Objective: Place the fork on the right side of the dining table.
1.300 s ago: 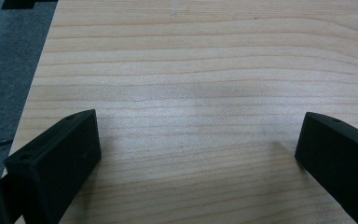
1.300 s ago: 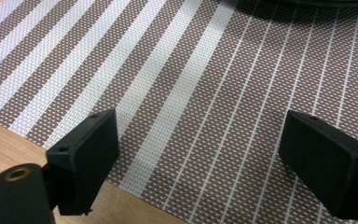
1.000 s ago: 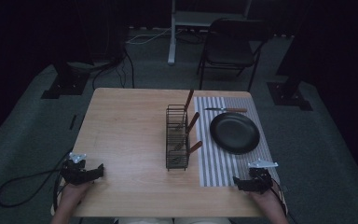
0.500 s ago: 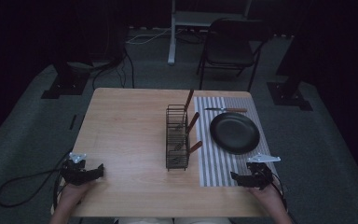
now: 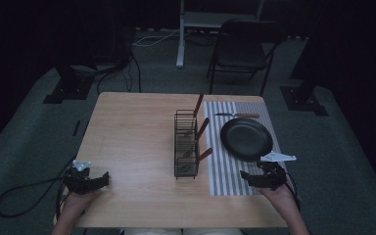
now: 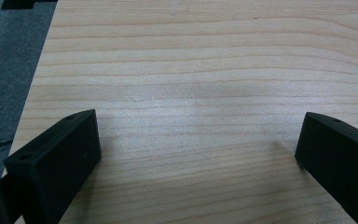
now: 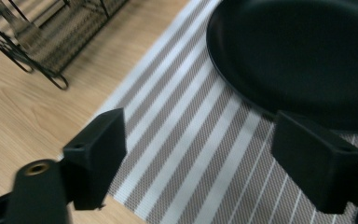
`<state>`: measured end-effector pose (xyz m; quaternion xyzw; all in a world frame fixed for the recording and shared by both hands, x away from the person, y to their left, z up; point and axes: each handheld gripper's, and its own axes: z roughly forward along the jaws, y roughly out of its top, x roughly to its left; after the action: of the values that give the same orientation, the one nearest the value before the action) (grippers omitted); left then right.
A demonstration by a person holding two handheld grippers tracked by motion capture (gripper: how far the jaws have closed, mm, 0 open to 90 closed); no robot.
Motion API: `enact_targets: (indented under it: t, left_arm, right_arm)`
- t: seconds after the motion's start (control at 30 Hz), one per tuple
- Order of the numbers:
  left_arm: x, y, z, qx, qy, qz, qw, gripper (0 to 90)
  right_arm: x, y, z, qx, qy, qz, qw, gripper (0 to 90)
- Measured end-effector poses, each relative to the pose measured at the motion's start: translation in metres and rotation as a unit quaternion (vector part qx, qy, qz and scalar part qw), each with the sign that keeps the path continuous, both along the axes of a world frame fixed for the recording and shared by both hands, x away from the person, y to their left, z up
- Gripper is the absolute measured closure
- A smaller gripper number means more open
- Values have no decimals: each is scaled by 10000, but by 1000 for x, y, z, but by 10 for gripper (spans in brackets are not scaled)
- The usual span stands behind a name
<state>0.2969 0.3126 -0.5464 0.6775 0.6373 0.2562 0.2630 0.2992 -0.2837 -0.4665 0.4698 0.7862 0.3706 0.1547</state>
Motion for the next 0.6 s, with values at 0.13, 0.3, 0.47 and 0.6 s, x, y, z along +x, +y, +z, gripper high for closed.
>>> enact_targets:
  t: [0.13,0.3,0.47,0.6]
  left_arm:
    - [0,0,0,0,-3,1,10000,2]
    - [0,0,0,0,0,0,10000,2]
    - [0,0,0,-1,-3,1,10000,2]
    - [0,0,0,-2,-1,0,10000,2]
  right_arm:
    - [4,3,8,23,-81,36,10000,186]
    - [10,6,16,-4,-145,79,9999,185]
    - [18,8,26,-23,-251,33,9997,185]
    - [24,11,35,-2,-314,76,9995,186]
